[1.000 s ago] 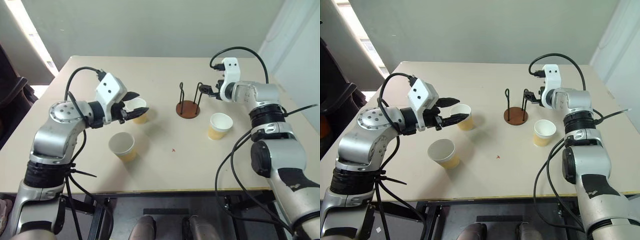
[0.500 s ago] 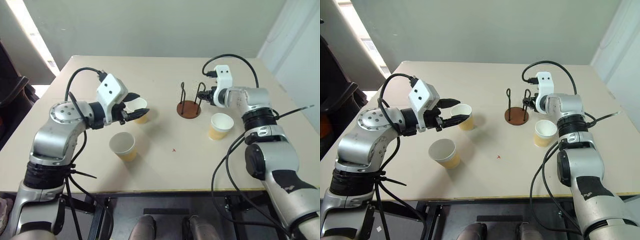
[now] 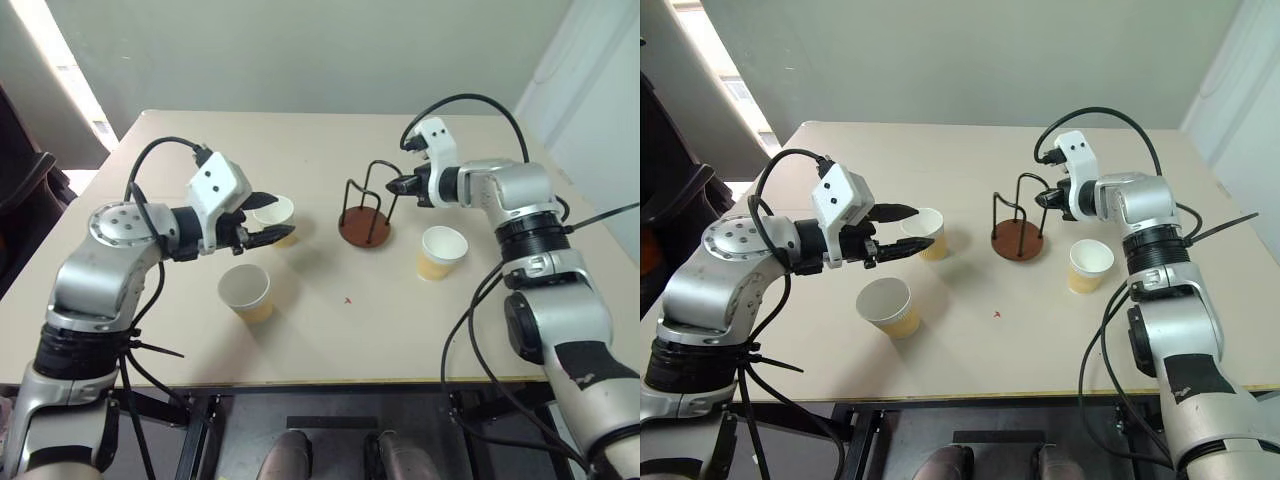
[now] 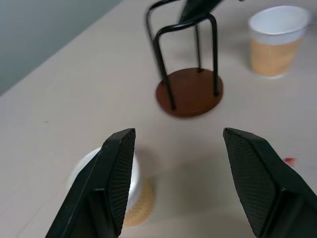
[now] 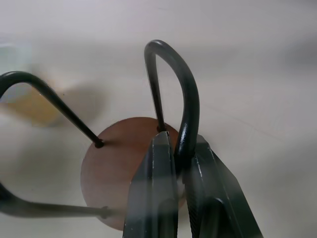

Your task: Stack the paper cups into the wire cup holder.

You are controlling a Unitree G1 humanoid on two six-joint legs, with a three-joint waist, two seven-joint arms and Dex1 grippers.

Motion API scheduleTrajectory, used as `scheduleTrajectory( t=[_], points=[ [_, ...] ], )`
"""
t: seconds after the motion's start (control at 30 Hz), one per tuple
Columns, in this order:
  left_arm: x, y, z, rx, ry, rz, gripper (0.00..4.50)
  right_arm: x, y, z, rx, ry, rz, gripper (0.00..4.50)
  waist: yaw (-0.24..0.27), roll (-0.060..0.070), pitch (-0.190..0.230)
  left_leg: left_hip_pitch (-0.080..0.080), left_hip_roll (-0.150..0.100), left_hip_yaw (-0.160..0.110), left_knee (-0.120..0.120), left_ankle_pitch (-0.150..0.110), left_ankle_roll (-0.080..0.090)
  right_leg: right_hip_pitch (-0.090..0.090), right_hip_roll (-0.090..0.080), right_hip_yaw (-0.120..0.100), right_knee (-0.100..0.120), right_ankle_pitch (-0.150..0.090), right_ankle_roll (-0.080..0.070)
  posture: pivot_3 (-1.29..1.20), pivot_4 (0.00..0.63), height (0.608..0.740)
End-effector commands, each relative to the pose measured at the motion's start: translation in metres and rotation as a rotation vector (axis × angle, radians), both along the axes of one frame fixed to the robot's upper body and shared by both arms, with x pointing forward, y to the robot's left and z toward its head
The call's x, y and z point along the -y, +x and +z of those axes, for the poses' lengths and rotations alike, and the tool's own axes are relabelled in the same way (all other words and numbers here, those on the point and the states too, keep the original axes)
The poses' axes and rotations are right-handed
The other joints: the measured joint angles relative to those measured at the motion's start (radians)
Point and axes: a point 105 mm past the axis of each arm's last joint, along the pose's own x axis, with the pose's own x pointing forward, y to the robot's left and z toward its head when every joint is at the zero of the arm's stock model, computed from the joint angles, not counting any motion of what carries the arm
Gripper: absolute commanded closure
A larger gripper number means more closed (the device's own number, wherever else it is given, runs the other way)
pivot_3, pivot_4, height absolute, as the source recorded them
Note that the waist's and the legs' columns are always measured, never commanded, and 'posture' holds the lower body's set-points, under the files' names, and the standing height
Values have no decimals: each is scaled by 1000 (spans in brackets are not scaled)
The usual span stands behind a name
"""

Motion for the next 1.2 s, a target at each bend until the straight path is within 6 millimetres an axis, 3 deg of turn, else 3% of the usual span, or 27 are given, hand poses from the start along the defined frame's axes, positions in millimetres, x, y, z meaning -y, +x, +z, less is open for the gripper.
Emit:
scheduleTrajectory(
  t=[0.03,0.17,0.33,0.47,0.73,0.87,1.0,1.17,1.2],
  points=[
    [5,-21,8,-14,31,-116,1455,-26,-33,23,87,-11,275,4447,-1,0,0,0,0,0,0,0,0,0,0,0,0,0,0,0,150,740],
    [9,-42,0,-85,79,-233,1455,-39,-76,6,164,-152,546,4447,0,0,0,0,0,0,1,0,-1,0,0,0,0,0,1,0,150,740],
    [12,-55,-10,-147,117,-306,1455,-43,-97,-16,155,-225,672,4447,-3,0,0,0,0,-1,5,1,0,1,0,0,1,0,1,0,150,740],
    [12,-63,-19,-202,153,-338,1455,-44,-90,-25,166,-249,653,4447,-7,0,0,3,0,-1,5,4,2,4,0,1,1,1,-1,0,150,740],
    [11,-59,-18,-188,154,-315,1455,-48,-86,-37,160,-283,662,4447,-7,-1,0,4,0,0,5,6,4,5,0,1,1,1,-6,0,150,740],
    [9,-57,-18,-186,154,-294,1455,-47,-90,-42,105,-263,673,3349,-7,-1,0,4,0,0,3,5,3,5,0,1,1,1,-4,0,150,740],
    [9,-57,-17,-178,143,-286,1455,-40,-92,-44,122,-304,688,1905,-6,-1,0,4,0,0,2,5,3,5,0,1,1,2,-3,0,150,740],
    [6,-53,-11,-146,138,-273,1455,-11,-89,-3,289,-406,673,173,-4,-1,0,4,0,0,2,5,3,5,-1,1,1,2,-3,0,150,740],
    [6,-51,-8,-132,135,-269,1455,-1,-89,2,294,-444,662,173,-3,-1,0,3,0,0,3,5,3,5,-1,1,1,1,-4,0,150,740]
  ],
)
